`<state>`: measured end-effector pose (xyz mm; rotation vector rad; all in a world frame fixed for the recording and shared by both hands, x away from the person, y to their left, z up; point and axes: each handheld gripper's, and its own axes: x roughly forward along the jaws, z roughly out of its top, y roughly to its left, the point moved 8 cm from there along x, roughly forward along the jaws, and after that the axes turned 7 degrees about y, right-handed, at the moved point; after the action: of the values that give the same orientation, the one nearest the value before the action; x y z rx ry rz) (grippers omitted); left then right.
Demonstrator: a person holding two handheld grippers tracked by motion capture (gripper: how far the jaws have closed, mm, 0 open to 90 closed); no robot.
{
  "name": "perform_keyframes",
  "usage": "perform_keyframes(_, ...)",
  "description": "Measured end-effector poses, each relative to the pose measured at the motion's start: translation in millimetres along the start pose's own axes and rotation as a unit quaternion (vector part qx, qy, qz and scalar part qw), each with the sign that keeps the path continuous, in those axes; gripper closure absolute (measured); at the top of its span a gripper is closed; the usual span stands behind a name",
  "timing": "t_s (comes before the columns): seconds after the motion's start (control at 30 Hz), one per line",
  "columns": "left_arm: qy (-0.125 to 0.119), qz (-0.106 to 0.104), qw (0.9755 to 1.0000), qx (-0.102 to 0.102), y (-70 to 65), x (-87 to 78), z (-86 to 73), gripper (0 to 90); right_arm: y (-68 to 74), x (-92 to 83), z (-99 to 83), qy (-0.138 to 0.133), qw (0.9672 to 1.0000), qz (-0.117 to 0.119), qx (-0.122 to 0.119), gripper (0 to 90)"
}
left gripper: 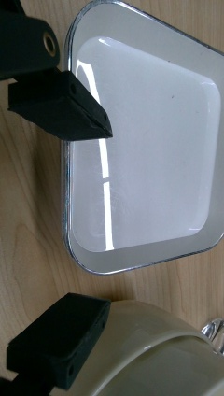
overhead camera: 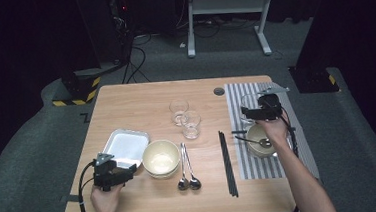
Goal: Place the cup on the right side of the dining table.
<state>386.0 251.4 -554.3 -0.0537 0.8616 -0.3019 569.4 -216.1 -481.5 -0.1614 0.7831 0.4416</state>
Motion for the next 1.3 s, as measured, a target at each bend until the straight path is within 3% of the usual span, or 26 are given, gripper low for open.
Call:
perform_keyframes(0.5,0.001,0.015,0.9999,0.005,-1.7,-5.2,-10.9,15.5,-8.6,6.0,-0.9,0.002,0.9999,-0.008,0.013,19.3)
perform_keyframes(1.0,0.013,0.026,0.9996,0.003,1.0,6.5,-29.4,14.6,-10.1,12.1,0.3,0.003,0.9998,-0.011,0.016,19.2)
perform_keyframes(1.3,0.01,0.035,0.9993,0.006,3.0,9.3,-31.8,14.4,-16.0,19.3,-2.4,0.012,0.9994,-0.019,0.025,19.2)
